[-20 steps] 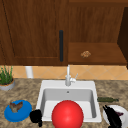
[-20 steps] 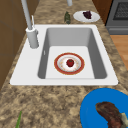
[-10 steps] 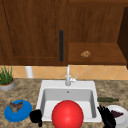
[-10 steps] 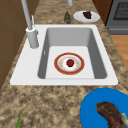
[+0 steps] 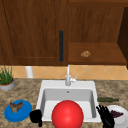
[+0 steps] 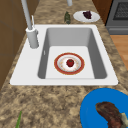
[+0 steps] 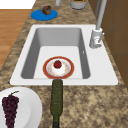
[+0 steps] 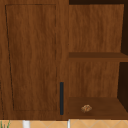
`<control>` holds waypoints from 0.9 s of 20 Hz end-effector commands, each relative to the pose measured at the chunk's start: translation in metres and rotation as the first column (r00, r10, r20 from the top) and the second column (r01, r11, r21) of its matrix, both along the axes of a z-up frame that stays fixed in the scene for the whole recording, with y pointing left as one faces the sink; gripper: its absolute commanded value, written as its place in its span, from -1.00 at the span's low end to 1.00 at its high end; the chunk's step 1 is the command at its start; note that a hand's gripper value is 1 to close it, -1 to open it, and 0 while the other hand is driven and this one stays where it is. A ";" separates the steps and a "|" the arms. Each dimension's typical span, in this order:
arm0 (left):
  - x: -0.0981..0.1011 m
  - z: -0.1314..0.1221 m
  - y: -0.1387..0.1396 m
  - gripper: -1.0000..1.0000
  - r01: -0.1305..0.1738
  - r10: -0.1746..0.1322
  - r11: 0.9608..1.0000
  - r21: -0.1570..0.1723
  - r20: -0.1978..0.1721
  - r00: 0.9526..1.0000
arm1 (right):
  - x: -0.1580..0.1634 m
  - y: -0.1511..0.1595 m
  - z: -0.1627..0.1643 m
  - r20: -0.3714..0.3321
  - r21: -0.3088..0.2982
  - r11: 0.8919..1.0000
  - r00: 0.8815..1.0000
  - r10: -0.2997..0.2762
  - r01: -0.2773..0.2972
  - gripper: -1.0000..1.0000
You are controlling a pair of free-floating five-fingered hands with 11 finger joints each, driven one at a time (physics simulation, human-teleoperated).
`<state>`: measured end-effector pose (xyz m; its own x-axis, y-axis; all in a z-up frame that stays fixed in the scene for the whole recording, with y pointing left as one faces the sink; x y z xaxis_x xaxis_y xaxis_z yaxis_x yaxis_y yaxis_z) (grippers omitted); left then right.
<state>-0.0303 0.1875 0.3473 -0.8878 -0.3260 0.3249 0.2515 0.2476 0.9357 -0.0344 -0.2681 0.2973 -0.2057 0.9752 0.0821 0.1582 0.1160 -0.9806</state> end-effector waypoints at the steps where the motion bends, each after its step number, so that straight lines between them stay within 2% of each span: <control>1: 0.000 0.000 0.000 0.00 0.000 0.000 1.000 0.000 0.000 1.000 | 0.000 0.005 0.000 0.038 -0.124 0.992 0.999 -0.034 0.038 -1.00; 6: 0.000 0.000 0.000 0.00 0.000 0.000 1.000 0.000 0.000 1.000 | 0.004 0.025 -0.006 0.060 -0.191 0.981 0.998 -0.015 0.027 -1.00; 9: 0.000 0.000 0.000 0.00 0.000 0.000 1.000 0.000 0.000 1.000 | 0.007 0.036 -0.008 0.086 -0.234 0.972 0.996 -0.008 0.028 -1.00; 13: 0.000 0.000 0.000 0.00 0.000 0.000 1.000 0.000 0.000 1.000 | 0.009 0.060 -0.018 0.088 -0.292 0.956 0.996 0.007 0.019 -1.00; 18: 0.000 0.000 0.000 0.00 0.000 0.000 1.000 0.000 0.000 1.000 | 0.014 0.097 -0.025 0.093 -0.282 0.959 0.996 0.006 0.020 -1.00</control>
<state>-0.0303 0.1875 0.3473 -0.8878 -0.3260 0.3249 0.2515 0.2476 0.9357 -0.0236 -0.1937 0.2761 -0.1971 0.9682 -0.1539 0.2257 -0.1079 -0.9682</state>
